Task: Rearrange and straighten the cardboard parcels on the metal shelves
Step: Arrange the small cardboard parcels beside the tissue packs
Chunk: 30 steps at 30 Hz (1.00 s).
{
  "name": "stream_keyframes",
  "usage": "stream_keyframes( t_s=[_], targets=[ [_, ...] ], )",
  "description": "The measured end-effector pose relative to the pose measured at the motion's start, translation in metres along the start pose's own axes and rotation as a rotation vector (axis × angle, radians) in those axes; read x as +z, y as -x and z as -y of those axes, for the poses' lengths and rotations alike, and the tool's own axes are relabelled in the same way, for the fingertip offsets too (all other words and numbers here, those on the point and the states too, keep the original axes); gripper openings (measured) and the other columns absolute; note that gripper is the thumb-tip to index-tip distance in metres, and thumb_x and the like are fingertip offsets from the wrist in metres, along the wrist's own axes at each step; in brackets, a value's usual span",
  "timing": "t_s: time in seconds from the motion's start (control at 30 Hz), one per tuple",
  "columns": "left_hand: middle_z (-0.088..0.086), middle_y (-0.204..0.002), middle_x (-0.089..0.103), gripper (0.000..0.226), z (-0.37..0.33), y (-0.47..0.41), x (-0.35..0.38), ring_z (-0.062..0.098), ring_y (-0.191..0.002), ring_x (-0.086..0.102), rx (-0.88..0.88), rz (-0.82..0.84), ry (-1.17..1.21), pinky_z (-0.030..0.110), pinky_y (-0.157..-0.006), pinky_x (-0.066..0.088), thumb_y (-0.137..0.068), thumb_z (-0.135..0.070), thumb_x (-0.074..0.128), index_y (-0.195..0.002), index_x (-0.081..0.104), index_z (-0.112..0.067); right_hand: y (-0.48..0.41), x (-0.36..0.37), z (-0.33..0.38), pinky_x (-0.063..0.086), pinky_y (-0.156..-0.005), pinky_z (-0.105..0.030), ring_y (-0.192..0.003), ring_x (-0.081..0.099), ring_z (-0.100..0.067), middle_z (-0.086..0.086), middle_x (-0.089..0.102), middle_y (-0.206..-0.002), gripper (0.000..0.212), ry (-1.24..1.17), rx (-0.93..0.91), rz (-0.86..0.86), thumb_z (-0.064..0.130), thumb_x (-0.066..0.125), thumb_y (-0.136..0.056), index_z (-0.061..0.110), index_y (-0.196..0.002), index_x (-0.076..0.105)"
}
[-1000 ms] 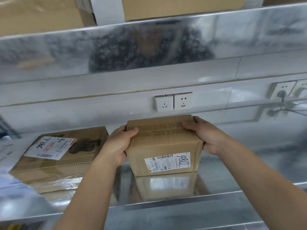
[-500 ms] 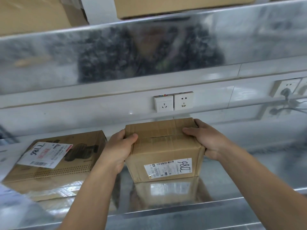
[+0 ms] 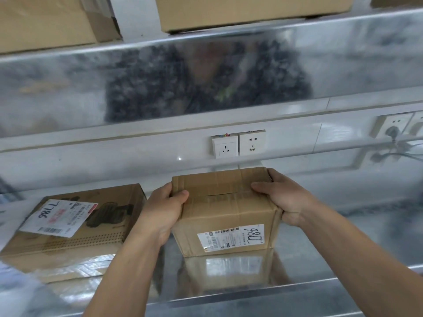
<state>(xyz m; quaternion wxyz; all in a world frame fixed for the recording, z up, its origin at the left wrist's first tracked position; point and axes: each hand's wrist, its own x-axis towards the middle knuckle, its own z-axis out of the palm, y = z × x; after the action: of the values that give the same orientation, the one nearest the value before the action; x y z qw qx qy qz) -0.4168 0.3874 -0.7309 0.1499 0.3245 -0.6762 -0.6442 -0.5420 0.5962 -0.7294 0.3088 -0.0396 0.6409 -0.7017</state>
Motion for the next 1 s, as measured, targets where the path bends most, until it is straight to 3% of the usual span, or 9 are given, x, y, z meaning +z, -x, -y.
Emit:
stream_keyframes(
  t_s=[0.27, 0.63, 1.0],
  targets=[
    [-0.001, -0.091, 0.079, 0.020, 0.0008, 0.0007, -0.0008, 0.023, -0.096, 0.073, 0.005, -0.008, -0.009, 0.041, -0.093, 0.056, -0.100, -0.007, 0.059, -0.095, 0.074, -0.019, 0.0027, -0.0001, 0.0015, 0.062, -0.071, -0.041, -0.084, 0.072, -0.030, -0.023, 0.070, -0.119, 0.028, -0.045, 0.019, 0.032, 0.000, 0.059, -0.100, 0.007, -0.127, 0.057],
    [0.003, -0.097, 0.077, 0.013, -0.0020, 0.0032, -0.0010, 0.020, -0.090, 0.072, -0.014, 0.001, 0.035, 0.034, -0.080, 0.056, -0.101, -0.011, 0.059, -0.103, 0.071, -0.016, -0.0011, -0.0031, -0.0015, 0.060, -0.082, -0.043, -0.094, 0.072, -0.030, -0.016, 0.073, -0.114, 0.030, -0.027, -0.011, 0.018, 0.005, 0.063, -0.098, 0.010, -0.128, 0.058],
    [0.001, -0.106, 0.076, 0.017, -0.0062, 0.0084, -0.0038, 0.021, -0.096, 0.072, -0.064, 0.027, 0.056, 0.036, -0.079, 0.055, -0.101, -0.021, 0.061, -0.117, 0.067, -0.023, 0.0023, -0.0062, -0.0006, 0.059, -0.090, -0.042, -0.099, 0.074, -0.029, -0.012, 0.078, -0.107, 0.024, 0.032, -0.004, 0.036, 0.017, 0.065, -0.099, 0.007, -0.121, 0.067]
  ],
)
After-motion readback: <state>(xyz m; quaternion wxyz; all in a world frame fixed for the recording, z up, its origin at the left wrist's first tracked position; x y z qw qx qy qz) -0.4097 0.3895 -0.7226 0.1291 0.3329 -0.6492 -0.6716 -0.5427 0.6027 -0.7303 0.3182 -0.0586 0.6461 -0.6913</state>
